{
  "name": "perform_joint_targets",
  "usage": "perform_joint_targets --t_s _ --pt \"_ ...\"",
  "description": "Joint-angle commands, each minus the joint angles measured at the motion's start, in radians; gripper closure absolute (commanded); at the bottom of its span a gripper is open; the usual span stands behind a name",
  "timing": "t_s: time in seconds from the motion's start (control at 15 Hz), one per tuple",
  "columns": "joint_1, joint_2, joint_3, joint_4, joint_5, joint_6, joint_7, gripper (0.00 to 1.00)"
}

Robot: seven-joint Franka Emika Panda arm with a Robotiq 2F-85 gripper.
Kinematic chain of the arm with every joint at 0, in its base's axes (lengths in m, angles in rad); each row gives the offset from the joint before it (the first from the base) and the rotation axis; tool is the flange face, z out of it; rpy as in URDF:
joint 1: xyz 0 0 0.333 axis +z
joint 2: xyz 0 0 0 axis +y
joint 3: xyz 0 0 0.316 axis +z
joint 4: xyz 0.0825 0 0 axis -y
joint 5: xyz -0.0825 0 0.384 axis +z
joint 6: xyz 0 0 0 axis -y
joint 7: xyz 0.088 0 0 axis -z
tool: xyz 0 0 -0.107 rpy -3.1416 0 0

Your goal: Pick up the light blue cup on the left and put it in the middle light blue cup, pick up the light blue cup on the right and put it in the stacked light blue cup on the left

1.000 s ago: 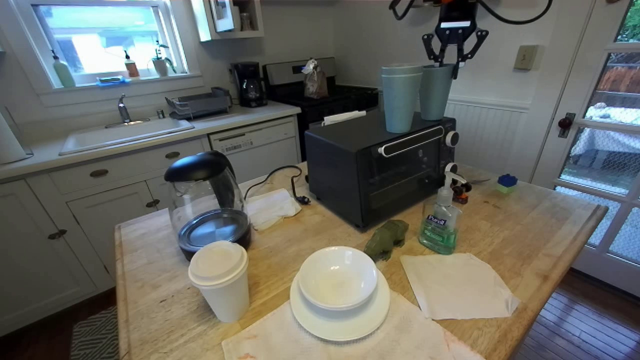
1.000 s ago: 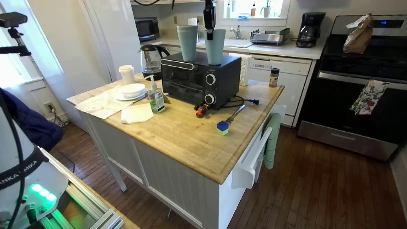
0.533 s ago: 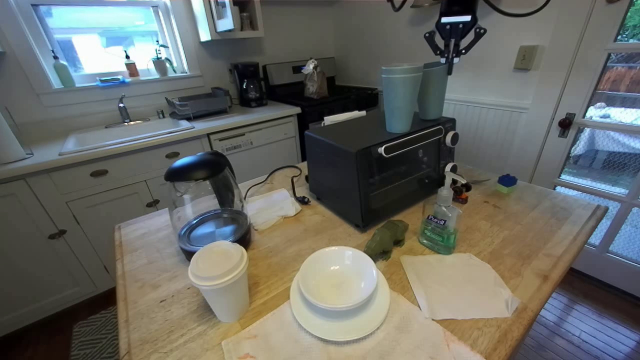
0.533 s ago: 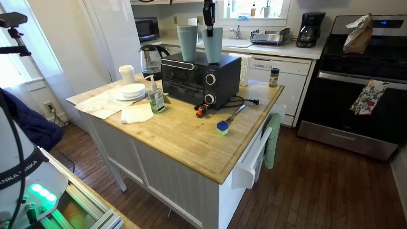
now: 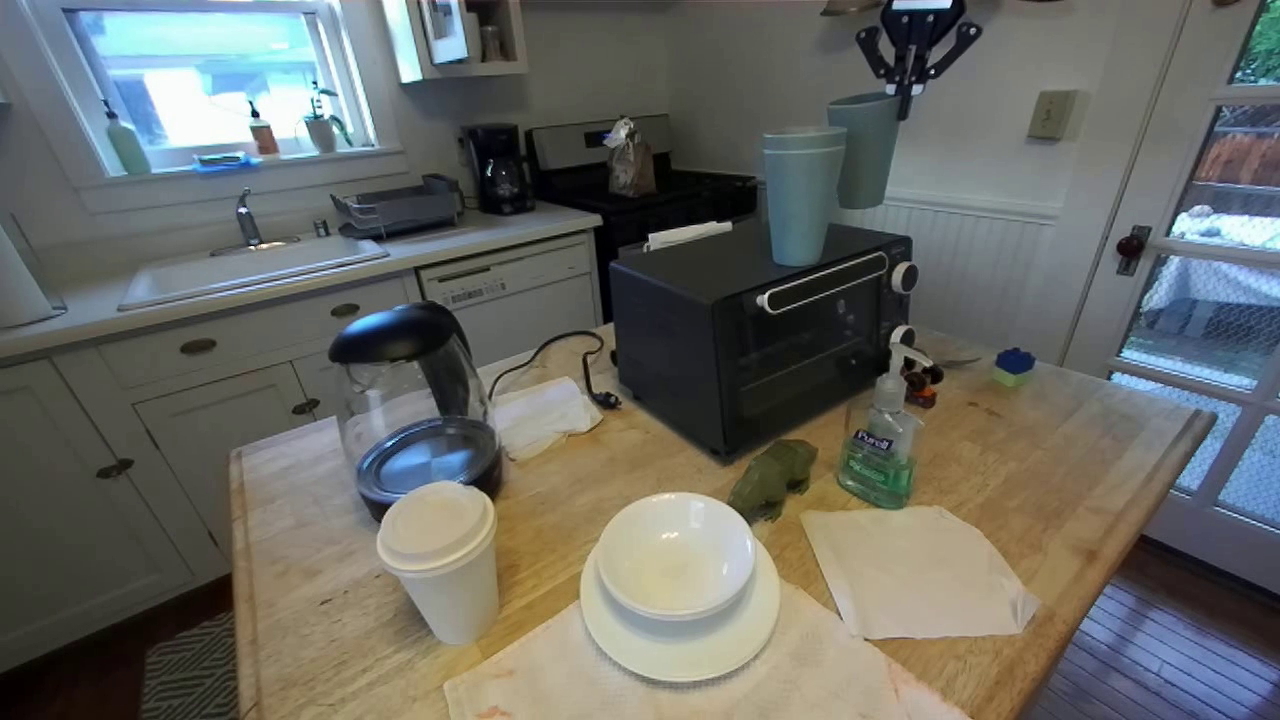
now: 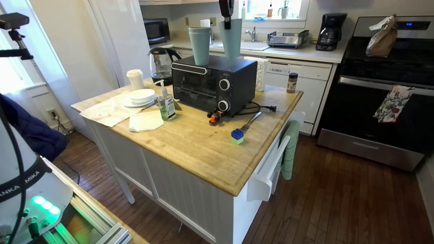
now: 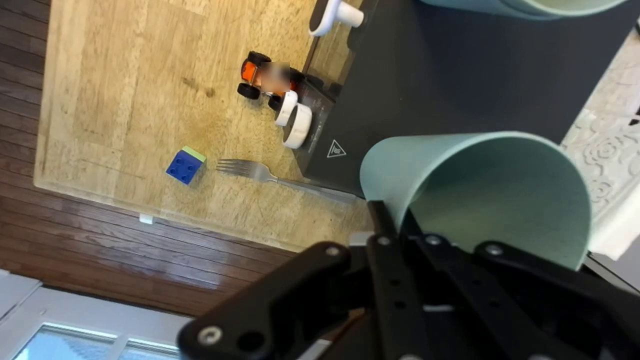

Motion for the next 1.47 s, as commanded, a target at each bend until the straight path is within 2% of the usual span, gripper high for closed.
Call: perform_joint_targets --t_s 0.0,0.2,0.6,0.93,1.4 --pt "-0.016 -0.036 0.000 0.041 0.047 -0.027 0.012 0.99" --pt "-0.008 -0.086 0.007 0.027 0.056 -0.008 0.016 0.99" --pt "0.019 -0.188 0.046 -0.027 0.057 0.071 -0.067 0.99" --pt "0.014 -0.230 0.079 -0.049 0.139 -0.004 -0.182 0.99" --pt "0.011 -0.224 0.080 -0.047 0.175 -0.101 -0.253 0.99"
